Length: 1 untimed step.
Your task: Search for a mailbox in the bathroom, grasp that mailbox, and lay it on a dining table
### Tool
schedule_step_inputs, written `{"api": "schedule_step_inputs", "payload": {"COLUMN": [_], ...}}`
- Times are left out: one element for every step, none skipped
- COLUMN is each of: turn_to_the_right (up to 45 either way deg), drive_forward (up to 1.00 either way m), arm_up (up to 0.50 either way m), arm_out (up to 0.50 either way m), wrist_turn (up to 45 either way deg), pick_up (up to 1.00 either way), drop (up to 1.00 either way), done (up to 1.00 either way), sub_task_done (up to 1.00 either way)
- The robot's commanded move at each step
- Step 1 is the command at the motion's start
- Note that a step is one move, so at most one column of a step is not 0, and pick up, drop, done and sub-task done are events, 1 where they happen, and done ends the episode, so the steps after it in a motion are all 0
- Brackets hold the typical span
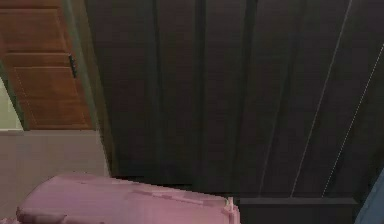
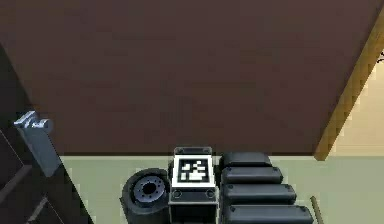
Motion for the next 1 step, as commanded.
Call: {"api": "schedule_step_inputs", "payload": {"turn_to_the_right": [-45.0], "drive_forward": [0.00], "arm_up": [0.00], "arm_out": [0.00], "wrist_turn": [0.0], "pick_up": [0.00], "drop": [0.00], "done": [0.00], "sub_task_done": [0.00]}}
